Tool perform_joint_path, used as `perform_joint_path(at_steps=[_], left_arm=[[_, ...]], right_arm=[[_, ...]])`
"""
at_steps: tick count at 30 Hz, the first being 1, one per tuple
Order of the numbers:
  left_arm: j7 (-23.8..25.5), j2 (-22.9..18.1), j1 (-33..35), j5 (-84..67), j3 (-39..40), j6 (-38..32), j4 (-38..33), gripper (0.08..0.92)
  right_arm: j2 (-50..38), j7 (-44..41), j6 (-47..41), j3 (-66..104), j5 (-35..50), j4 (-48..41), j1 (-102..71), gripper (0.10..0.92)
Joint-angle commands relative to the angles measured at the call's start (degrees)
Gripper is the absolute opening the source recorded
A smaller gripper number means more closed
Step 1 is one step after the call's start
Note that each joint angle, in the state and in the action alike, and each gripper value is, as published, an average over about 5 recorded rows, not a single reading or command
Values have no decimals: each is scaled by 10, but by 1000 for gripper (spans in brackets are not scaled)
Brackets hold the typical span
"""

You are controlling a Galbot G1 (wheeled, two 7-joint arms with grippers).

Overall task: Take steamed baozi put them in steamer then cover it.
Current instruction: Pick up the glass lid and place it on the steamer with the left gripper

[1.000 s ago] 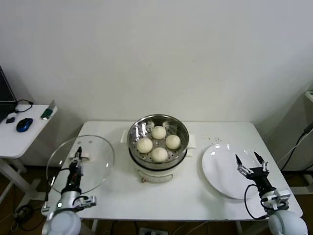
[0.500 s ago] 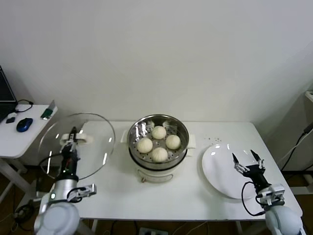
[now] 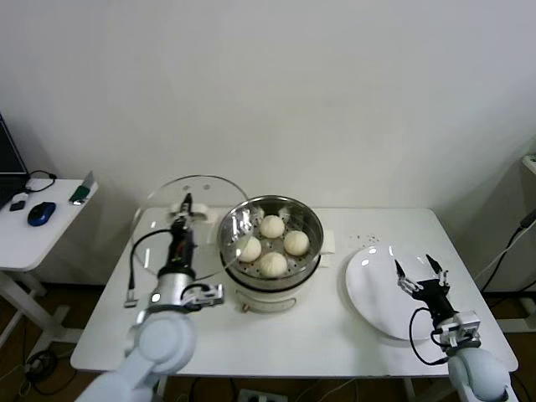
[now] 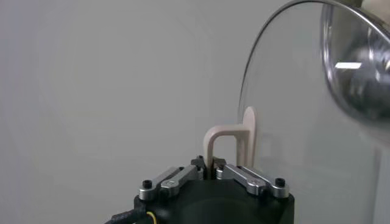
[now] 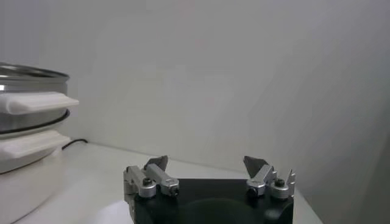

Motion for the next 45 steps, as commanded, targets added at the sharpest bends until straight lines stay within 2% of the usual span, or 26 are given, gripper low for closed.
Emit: perform_joint_path(at_steps=[1,8,14,33,45], left_arm=[[93,-106,-127,66,156,38,85,149],[74,-191,-128,76,163,38,159,149],[58,-231,-126,76,152,38,195,149],[59,-236,-137,66,130,38,254,149],[62,-225,-138,65,130,38,256,149]], right_arm=[[4,0,5,8,-9,-11,5,823],[7,-1,10,17,-16,-21,3,823],[7,-2,13,24,-19,-25,2,823],[17,-12,25,33,-33,-38,1,823],[20,-14,26,34,-36,-38,2,823]])
